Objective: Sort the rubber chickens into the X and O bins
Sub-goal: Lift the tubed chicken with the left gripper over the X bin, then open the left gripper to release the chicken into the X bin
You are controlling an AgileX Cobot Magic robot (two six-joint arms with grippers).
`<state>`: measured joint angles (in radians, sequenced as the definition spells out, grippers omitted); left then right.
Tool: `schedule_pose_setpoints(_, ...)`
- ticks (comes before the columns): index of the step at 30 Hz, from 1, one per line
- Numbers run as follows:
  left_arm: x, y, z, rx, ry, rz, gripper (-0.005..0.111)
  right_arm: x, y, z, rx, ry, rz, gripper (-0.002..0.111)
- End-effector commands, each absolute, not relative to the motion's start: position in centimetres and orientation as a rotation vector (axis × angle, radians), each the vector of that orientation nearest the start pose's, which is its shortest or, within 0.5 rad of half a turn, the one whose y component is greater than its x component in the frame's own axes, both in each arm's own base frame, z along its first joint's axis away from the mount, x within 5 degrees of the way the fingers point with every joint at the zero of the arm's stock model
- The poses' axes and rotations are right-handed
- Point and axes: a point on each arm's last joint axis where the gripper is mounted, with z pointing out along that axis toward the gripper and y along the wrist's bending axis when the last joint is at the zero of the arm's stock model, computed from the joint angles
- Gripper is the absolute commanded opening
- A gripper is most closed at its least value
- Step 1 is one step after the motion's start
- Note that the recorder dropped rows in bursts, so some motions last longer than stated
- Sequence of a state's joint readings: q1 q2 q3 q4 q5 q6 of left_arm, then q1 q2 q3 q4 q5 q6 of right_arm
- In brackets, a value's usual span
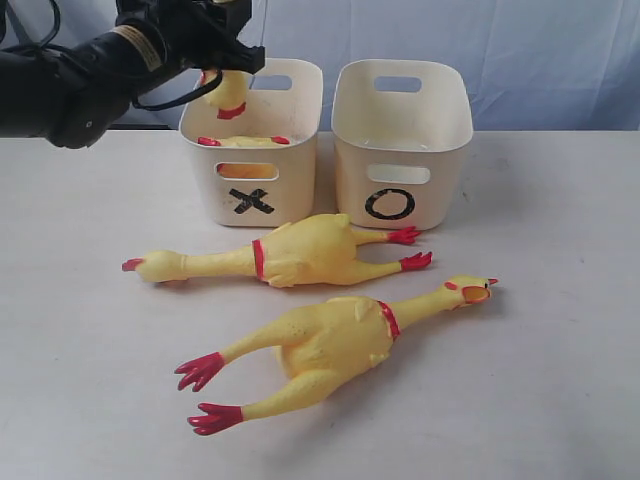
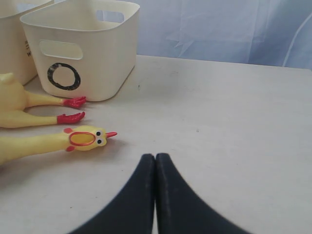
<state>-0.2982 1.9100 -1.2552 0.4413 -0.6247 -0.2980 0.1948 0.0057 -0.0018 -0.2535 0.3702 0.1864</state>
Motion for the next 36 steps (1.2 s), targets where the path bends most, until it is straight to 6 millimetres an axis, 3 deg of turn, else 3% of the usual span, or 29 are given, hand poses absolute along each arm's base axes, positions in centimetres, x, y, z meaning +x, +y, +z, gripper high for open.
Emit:
schedule_pose_setpoints(1, 42.8, -15.1, 25.3, 0.513, 1.528, -0.458, 0.000, 5.4, 0.2, 18.2, -0.175, 1.821, 0.014, -0.001)
schedule_pose_setpoints(9, 44.3, -15.7, 23.8, 0.460, 1.574, -0.559, 0.000, 5.4, 0.2, 18.2, -0.175, 1.821, 0.014, -0.001)
schedule_pose_setpoints(19, 45.8, -16.2, 21.1, 0.249, 1.672, -0.772, 0.000, 5.4, 0.2, 18.2, -0.175, 1.821, 0.014, -0.001)
schedule_pose_setpoints(27, 46.5, -16.0, 19.2, 0.096, 1.782, -0.822, 0.000, 5.4, 0.2, 18.2, -0.175, 1.821, 0.014, -0.001)
schedule_pose_setpoints(32, 46.6, -15.8, 18.8, 0.087, 1.819, -0.784, 0.016, 5.4, 0.2, 18.2, -0.175, 1.821, 0.014, -0.001)
schedule_pose_setpoints(36, 46.6, -15.7, 18.6, 0.084, 1.836, -0.766, 0.046, 5.4, 0.2, 18.2, -0.175, 1.821, 0.014, -0.001)
